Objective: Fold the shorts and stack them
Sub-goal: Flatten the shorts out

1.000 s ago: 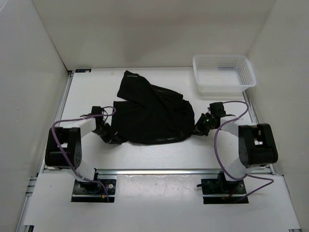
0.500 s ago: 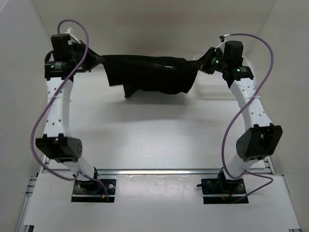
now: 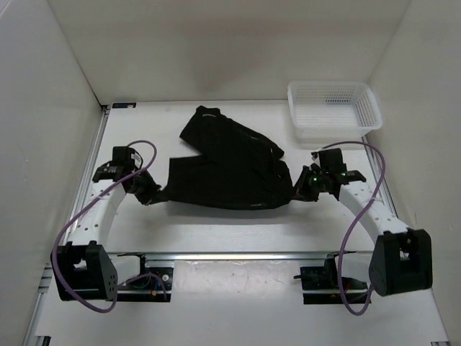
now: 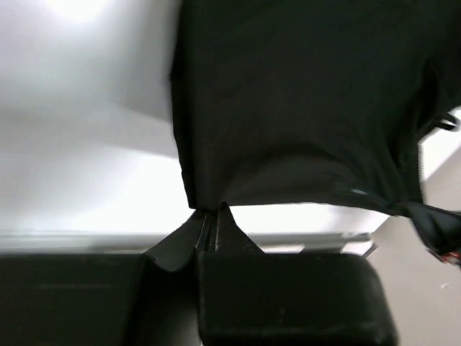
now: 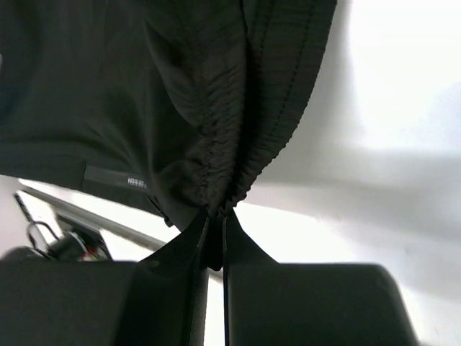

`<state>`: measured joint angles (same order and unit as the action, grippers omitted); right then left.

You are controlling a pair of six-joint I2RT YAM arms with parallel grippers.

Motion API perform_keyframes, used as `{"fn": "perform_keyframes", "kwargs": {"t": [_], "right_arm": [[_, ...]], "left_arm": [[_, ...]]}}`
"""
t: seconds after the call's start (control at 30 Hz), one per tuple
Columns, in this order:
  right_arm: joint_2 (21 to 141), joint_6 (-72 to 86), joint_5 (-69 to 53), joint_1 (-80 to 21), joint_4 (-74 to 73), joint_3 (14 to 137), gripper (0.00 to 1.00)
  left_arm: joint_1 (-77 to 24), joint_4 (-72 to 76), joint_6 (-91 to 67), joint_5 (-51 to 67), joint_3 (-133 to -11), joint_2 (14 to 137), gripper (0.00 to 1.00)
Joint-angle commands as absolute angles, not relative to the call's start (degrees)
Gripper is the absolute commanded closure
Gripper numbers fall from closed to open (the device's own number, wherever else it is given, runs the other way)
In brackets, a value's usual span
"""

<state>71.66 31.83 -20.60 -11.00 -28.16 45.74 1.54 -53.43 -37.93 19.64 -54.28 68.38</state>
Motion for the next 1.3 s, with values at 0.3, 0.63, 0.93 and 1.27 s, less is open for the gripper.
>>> {"fn": "perform_keyframes", "kwargs": {"t": [0.3, 0.63, 0.93, 1.27], "right_arm": [[55.03, 20.13, -10.2, -11.51, -47.71, 60.2, 1.0], [49.41, 21.97, -7.73, -12.04, -50.27, 55.03, 1.0], [51.15, 27.85, -9.14, -12.04, -52.56, 50.55, 1.0], [67.13, 26.72, -16.43, -12.57, -43.87, 50.88, 1.0]], "left_arm": [[2.19, -69.34, -34.01, 7.83, -80.31, 57.04, 0.9], [2.2, -71.37, -33.04, 8.26, -75.87, 55.02, 0.9], [2.2, -70.06, -33.57, 6.16, -71.1, 58.62, 0.9], [2.2, -61.0, -33.67, 4.92, -84.53, 80.9, 0.9]]}}
